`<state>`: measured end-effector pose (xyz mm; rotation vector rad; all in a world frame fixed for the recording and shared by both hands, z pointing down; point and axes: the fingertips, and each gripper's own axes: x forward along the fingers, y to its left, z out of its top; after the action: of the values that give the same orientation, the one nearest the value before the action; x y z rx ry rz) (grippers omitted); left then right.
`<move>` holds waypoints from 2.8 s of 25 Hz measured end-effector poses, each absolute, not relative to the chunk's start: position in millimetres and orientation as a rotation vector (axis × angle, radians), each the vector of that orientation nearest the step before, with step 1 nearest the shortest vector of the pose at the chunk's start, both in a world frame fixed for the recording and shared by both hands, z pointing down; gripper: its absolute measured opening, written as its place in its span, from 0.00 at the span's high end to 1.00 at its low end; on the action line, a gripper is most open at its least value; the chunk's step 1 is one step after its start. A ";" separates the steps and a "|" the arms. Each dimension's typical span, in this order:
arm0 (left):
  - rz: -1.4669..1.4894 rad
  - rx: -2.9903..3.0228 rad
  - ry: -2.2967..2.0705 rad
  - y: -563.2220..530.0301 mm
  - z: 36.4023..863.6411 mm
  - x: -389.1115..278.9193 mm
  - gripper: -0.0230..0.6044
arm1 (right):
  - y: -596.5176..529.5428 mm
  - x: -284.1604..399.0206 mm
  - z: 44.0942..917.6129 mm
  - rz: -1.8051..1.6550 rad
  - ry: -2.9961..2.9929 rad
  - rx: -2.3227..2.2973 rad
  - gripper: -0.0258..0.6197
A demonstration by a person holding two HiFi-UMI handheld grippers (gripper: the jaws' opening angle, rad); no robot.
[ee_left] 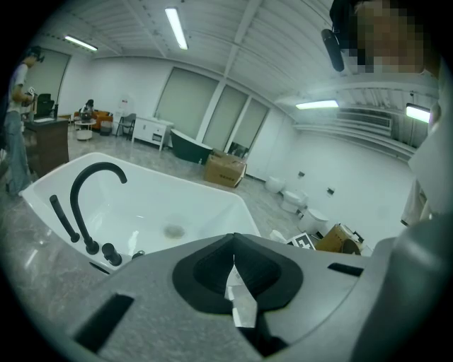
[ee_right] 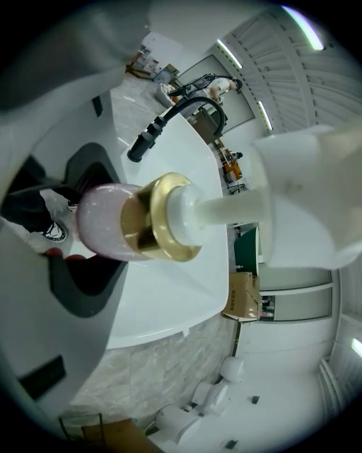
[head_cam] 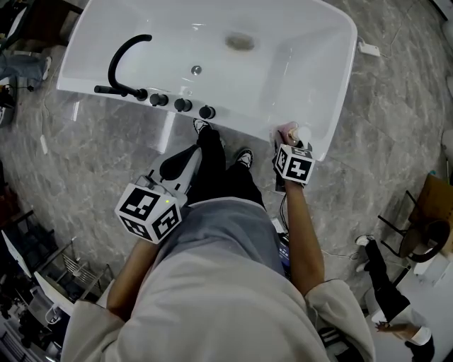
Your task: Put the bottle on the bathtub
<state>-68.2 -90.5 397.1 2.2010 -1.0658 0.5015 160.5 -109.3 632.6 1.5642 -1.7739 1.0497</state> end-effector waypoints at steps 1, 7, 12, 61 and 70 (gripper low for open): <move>0.497 2.197 -1.063 -90.4 397.0 -67.7 0.96 | -109.2 161.3 633.1 1.043 -1.769 1.578 0.62; 0.450 2.166 -1.043 -92.5 398.5 -67.4 0.96 | -111.6 160.8 632.2 0.975 -1.769 1.676 0.63; 0.412 2.148 -1.030 -91.9 398.1 -67.0 0.96 | -102.6 149.5 635.4 0.933 -1.773 1.642 0.62; 0.351 2.157 -0.980 -72.8 394.1 -43.8 0.96 | -92.0 142.8 618.9 0.978 -1.853 1.577 0.57; 0.351 2.164 -0.967 -72.2 393.9 -40.2 0.96 | -89.4 143.6 609.6 0.982 -1.873 1.593 0.57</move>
<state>-40.2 -72.2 393.9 2.1637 -0.9668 0.3508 143.6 -89.4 609.6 1.5934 -1.8730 0.9820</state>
